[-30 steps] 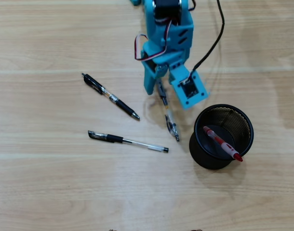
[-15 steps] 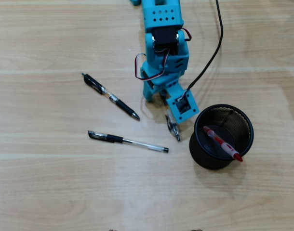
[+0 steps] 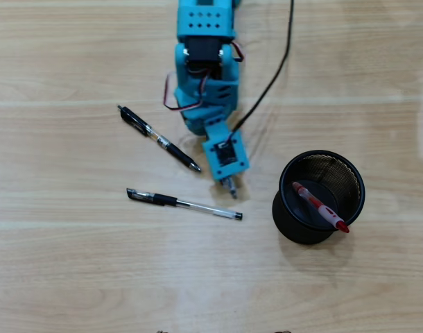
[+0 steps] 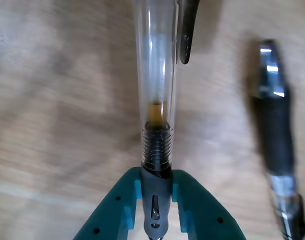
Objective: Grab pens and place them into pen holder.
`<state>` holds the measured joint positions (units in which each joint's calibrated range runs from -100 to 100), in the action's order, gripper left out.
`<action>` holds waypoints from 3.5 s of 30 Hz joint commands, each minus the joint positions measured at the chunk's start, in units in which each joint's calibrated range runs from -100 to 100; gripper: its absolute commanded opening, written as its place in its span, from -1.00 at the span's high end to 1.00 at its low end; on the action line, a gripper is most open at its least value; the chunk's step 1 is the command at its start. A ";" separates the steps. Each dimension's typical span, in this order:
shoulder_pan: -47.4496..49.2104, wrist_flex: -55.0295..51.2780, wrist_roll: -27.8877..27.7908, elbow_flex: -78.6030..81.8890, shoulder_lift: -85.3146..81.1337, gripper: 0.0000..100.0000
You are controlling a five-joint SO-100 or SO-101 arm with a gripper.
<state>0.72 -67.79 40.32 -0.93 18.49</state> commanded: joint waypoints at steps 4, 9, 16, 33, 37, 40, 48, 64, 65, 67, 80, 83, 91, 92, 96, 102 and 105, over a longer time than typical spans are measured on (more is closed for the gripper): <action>-1.12 -0.16 -0.18 -17.68 -13.68 0.97; 6.22 14.97 -0.07 -31.08 -15.11 0.96; 16.38 53.22 5.52 -16.32 -14.27 0.96; 19.04 83.21 12.21 22.43 -14.61 0.86; 20.01 83.39 12.11 22.43 -14.61 0.80; 20.49 86.57 12.11 22.61 -14.61 0.80; 18.23 84.33 0.35 22.16 -20.61 0.80; -8.86 -0.67 -32.85 0.34 -6.07 0.71; -8.70 -0.84 -33.68 -1.92 -3.36 0.71; -7.81 -1.01 -34.78 -7.45 2.05 0.71; -9.10 -5.66 -34.57 -23.83 21.83 0.72; -9.91 -5.66 -32.69 -23.92 22.84 0.93; -10.72 -17.17 -28.20 -34.70 14.05 0.96; -10.40 -18.81 -27.10 -38.41 11.85 0.96; -5.40 -19.92 -17.32 -53.71 3.15 0.97; 8.23 -0.50 -2.84 -65.57 -0.83 0.97; 14.20 9.39 4.06 -61.95 -0.23 0.97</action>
<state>9.92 -68.13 38.08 -62.82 21.12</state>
